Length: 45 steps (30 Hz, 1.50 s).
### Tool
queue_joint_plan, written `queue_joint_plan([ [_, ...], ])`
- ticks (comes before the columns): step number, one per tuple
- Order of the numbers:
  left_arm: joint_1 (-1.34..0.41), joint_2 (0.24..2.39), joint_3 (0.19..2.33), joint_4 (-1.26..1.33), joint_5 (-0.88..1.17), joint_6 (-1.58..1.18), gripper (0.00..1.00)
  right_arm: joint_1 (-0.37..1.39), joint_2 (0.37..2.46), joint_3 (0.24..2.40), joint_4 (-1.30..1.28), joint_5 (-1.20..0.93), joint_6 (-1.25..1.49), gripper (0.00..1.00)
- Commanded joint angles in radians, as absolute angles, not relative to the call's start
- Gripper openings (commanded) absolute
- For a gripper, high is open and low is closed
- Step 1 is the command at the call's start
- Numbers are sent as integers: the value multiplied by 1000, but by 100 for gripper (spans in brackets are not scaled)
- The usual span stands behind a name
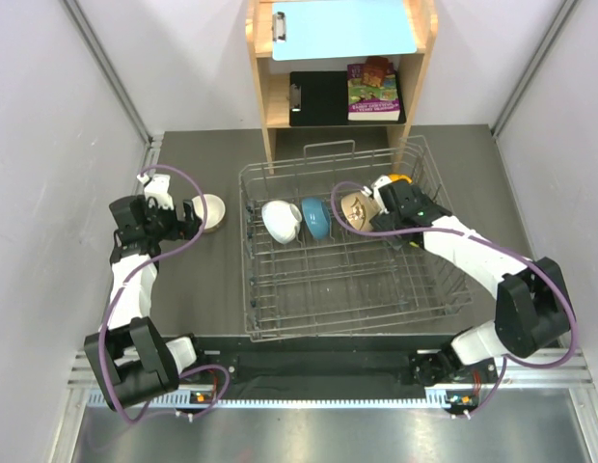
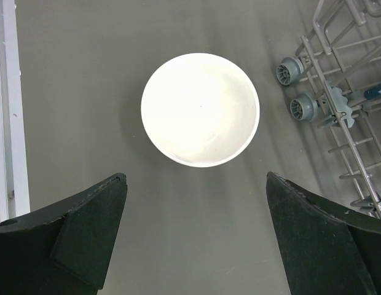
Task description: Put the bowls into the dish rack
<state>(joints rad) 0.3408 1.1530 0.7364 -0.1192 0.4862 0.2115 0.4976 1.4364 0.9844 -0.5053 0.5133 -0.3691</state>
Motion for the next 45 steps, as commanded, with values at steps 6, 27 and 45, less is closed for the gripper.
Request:
queue_joint_plan([
  [6,351,1144,730,-71,508,212,99,497,1410,1064,-586,376,-344,100],
  [27,351,1288,759,-41,358,225,99,497,1213,1285,-834,83,-324,100],
  [45,356,1474,873,11,543,216,99,497,1193,1289,-847,63,-319,100],
])
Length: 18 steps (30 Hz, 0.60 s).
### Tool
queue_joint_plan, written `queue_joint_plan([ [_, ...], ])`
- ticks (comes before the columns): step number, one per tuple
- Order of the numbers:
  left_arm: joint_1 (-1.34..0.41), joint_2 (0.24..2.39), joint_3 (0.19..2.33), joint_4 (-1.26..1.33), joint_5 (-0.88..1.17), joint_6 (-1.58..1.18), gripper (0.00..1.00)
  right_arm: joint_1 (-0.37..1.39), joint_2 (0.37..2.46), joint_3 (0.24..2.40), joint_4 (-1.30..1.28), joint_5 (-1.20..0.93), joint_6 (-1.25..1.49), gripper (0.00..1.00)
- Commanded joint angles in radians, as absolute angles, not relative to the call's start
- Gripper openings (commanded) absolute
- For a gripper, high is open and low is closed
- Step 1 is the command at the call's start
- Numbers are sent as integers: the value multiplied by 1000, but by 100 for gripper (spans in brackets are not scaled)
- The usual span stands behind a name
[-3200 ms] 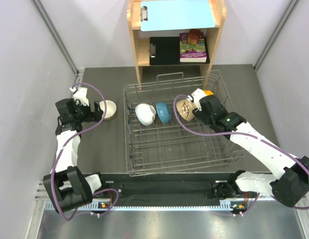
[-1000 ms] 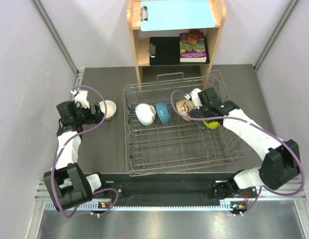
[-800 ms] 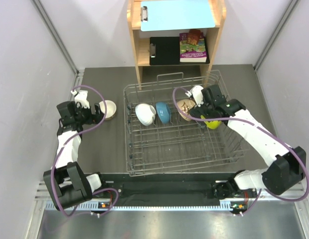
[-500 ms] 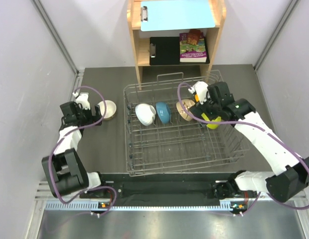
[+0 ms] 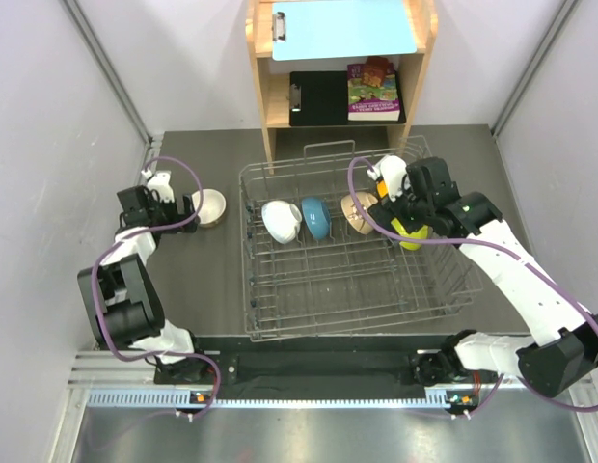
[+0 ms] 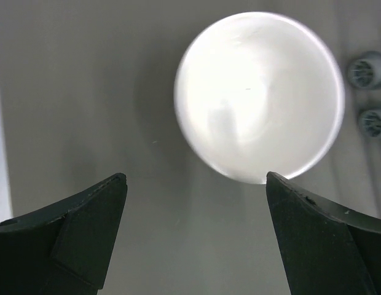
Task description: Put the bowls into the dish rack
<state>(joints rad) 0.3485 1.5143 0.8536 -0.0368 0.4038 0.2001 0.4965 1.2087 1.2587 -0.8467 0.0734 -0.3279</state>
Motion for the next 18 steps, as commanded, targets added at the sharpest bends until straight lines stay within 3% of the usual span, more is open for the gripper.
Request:
queue_joint_plan([
  [1,356,1464,868,9,564,219,99,499,1196,1289,-847,63,-318,100],
  [7,357,1471,870,89,531,154,99,497,1216,1313,-845,54,-314,100],
  [18,348,1739,1035,109,408,115,97,497,1180,1322,-845,22,-313,100],
])
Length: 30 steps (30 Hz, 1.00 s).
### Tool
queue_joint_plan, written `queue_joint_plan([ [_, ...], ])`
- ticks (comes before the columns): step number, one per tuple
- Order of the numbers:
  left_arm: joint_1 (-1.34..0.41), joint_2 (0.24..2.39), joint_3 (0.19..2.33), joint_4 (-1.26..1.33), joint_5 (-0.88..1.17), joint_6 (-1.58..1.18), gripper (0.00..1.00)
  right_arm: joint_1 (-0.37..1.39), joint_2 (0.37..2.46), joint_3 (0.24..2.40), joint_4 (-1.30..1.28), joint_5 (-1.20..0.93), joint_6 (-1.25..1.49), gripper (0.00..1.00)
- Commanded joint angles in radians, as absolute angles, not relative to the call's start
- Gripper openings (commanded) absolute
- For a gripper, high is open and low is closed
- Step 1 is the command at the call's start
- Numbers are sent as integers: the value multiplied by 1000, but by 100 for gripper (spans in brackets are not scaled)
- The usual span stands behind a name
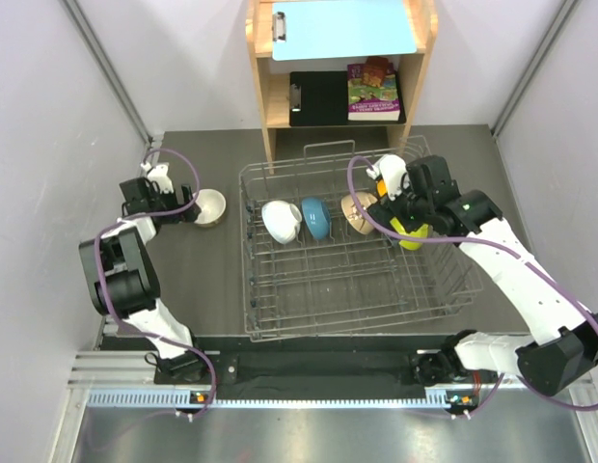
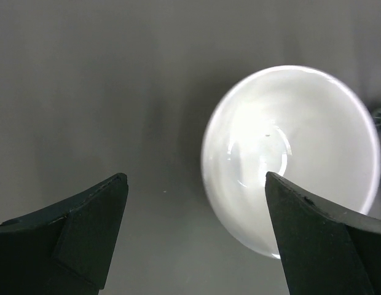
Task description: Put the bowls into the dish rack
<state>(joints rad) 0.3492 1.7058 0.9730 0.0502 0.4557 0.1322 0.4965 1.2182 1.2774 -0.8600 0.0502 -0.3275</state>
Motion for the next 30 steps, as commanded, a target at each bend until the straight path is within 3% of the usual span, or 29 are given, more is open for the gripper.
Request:
queue_joint_plan([
  [1,347,1749,1042,110,405,115,96,497,1174,1324,-844,15,-313,100],
  [3,341,1770,1054,107,405,123,96,497,1170,1324,-841,11,-311,100],
  [9,325,1813,1081,94,440,143,82,497,1172,1319,-836,5,-305,100],
  [13,311,1829,1104,64,448,149,68,497,1167,1327,-836,6,-302,100],
  [17,276,1847,1132,15,426,179,37,497,1161,1333,-835,-15,-301,100],
  [24,239,1830,1121,-26,405,203,0,497,1143,1333,-825,-78,-285,100],
  [30,242,1698,1089,-83,474,207,0,495,1169,1331,-801,-237,-221,100],
])
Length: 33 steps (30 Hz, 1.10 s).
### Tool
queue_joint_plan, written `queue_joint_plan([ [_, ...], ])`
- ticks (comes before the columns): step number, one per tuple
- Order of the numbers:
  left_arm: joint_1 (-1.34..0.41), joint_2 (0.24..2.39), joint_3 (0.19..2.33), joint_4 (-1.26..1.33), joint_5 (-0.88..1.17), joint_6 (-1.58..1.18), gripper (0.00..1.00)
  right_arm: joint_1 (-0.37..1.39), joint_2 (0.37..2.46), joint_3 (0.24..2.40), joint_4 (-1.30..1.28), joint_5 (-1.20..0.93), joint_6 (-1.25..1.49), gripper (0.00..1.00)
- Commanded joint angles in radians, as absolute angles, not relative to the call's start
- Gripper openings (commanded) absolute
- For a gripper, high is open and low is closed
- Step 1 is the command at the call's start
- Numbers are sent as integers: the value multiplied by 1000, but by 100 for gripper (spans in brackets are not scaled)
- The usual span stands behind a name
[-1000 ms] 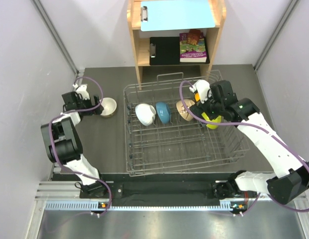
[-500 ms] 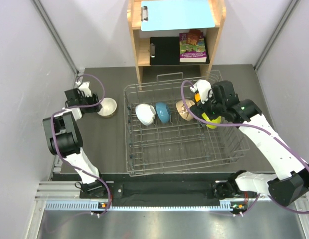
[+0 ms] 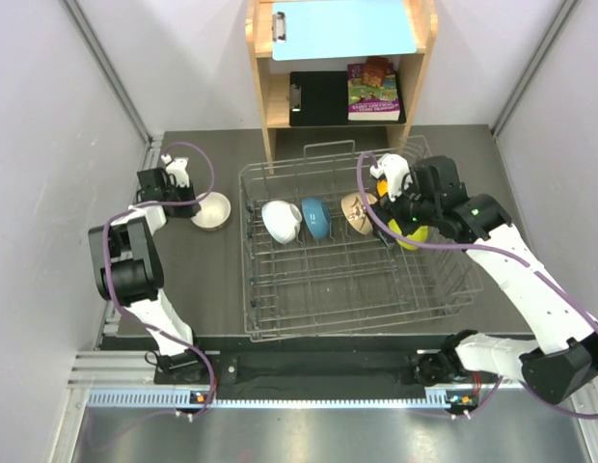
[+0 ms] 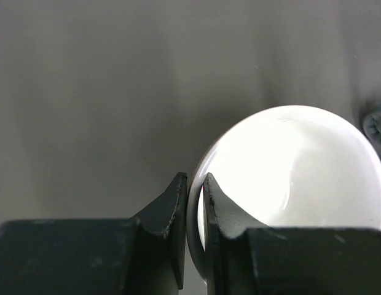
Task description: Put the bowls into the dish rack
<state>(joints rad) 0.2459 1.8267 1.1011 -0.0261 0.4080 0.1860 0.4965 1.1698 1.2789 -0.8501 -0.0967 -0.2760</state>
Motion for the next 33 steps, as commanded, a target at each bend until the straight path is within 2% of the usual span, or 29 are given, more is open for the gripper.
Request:
queue_joint_plan([
  [1,242,1639,1080,-92,497,210,0,495,1175,1342,-801,-265,-210,100],
  [7,242,1363,1029,-184,682,226,0,495,1210,1432,-749,-511,-118,100],
  [13,239,1142,1018,-253,831,229,0,495,1345,1572,-750,-748,-29,100],
  [21,184,947,1075,-313,903,187,0,503,1517,1681,-691,-1055,75,100],
  [26,98,930,1115,-331,888,132,0,532,1517,1602,-259,-1098,391,100],
  [33,29,928,1092,-302,830,117,0,656,1660,1703,-336,-1066,341,100],
])
